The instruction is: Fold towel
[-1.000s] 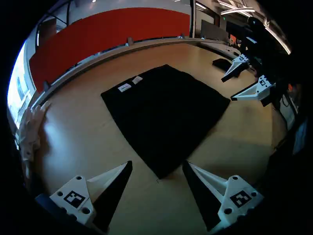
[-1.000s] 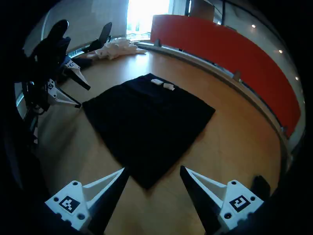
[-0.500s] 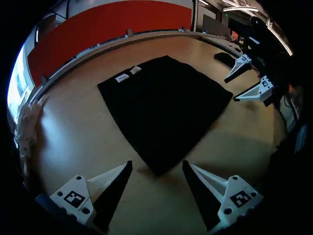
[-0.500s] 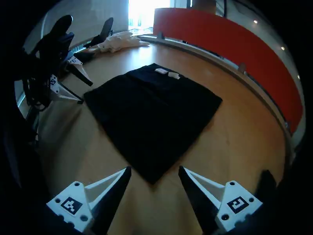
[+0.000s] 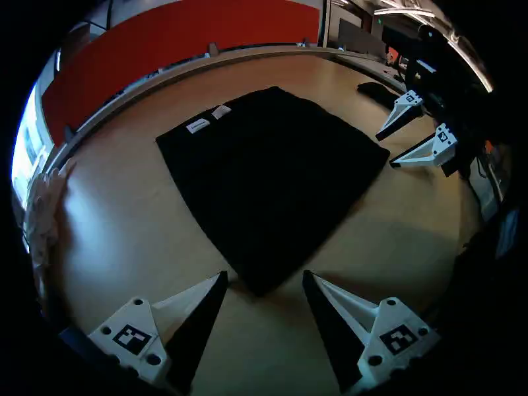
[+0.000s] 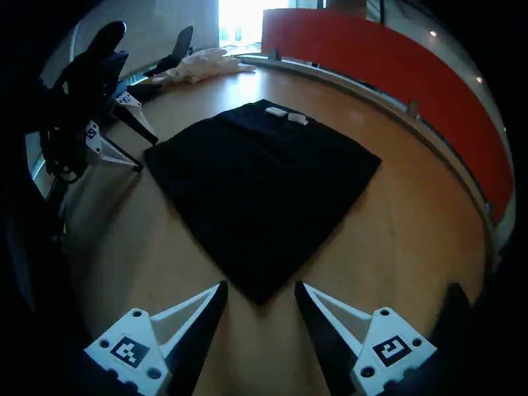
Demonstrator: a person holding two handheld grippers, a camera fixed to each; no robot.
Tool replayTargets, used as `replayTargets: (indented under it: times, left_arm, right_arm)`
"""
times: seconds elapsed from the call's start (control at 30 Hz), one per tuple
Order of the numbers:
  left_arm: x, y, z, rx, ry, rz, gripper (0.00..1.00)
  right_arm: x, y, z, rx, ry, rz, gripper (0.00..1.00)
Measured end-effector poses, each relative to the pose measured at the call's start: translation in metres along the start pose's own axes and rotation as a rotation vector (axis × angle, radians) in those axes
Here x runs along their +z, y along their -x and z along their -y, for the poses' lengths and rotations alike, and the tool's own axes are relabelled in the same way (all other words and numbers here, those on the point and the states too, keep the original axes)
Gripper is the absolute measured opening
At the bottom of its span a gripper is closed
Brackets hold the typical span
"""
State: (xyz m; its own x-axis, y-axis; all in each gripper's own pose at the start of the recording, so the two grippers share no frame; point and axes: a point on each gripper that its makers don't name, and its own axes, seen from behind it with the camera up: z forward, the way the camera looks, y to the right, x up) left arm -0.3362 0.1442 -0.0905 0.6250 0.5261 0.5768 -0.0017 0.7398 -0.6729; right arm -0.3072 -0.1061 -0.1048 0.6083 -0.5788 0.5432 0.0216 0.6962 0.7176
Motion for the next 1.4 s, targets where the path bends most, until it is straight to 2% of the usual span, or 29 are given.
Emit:
replayTargets:
  times: [0.2, 0.57, 0.83, 1.1, 1.3, 1.4]
  left_arm:
    - [0.0002, 0.0007, 0.0015, 0.005, -0.008, 0.010, 0.75]
    - [0.0007, 0.0009, -0.0006, 0.003, -0.012, 0.010, 0.70]
    - [0.0011, 0.0004, -0.0072, 0.015, -0.003, 0.016, 0.51]
    - [0.0013, -0.0006, -0.0054, 0.002, -0.016, 0.020, 0.23]
    - [-0.0003, -0.0016, -0.0023, -0.025, -0.022, 0.018, 0.13]
    - [-0.0013, -0.0023, -0.0024, -0.040, -0.018, 0.019, 0.12]
  right_arm:
    - [0.0011, 0.0026, 0.0045, 0.013, -0.023, 0.016, 0.62]
    - [0.0013, 0.0016, 0.0034, 0.017, -0.020, 0.016, 0.51]
    - [0.0017, 0.0006, 0.0069, 0.014, -0.024, 0.019, 0.36]
    - [0.0007, 0.0005, 0.0087, 0.019, -0.016, 0.020, 0.19]
    - [-0.0022, -0.0011, 0.0071, 0.034, -0.008, 0.006, 0.15]
    - [-0.0035, -0.0032, 0.0071, 0.031, -0.008, -0.001, 0.15]
